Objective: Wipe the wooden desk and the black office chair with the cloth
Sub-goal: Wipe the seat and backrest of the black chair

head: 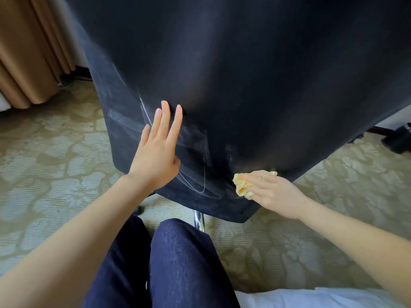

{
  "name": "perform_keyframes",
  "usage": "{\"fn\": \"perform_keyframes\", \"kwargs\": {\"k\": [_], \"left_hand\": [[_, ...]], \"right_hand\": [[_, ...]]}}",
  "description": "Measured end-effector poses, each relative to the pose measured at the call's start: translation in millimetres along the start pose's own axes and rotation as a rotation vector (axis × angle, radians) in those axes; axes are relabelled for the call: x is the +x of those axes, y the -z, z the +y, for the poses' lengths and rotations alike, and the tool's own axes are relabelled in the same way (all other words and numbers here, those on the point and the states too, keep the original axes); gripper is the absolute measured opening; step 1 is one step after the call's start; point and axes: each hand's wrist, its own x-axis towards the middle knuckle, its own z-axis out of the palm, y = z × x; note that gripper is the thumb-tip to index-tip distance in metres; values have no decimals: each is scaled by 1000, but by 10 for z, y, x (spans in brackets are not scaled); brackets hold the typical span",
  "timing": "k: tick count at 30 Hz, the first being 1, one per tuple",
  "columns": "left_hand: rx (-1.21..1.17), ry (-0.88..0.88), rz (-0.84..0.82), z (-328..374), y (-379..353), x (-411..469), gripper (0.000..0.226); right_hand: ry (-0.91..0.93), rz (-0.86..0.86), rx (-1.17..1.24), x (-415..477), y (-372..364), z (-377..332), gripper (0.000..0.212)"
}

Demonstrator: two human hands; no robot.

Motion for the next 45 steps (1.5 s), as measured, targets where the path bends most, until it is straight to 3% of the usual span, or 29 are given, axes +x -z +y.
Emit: {"fn": "perform_keyframes", "kwargs": {"k": [2, 11, 17, 26, 36, 41, 45], "left_hand": [[-8, -6, -4, -3, 4, -8, 101], [-26, -17, -1, -12, 10, -19, 100], [16, -14, 10, -34, -1, -8, 100], [87, 39, 42, 17, -76, 2, 101], [100, 5, -58, 46, 55, -55, 102], [-122, 51, -101, 202, 67, -176, 92], [-502, 198, -223, 489, -11, -451, 64]], "right_hand": [[-110, 108, -2, -25, 108, 77, 29], [-383, 587, -254, 756, 683, 637, 19], [-504, 716, -278, 1258, 683, 681, 20], [-298, 471, -42, 1088, 148, 195, 23], [-125, 16, 95, 373, -4, -79, 19], [-217, -306, 288, 227, 272, -125, 20], [-468, -177, 597, 281, 643, -113, 16]]}}
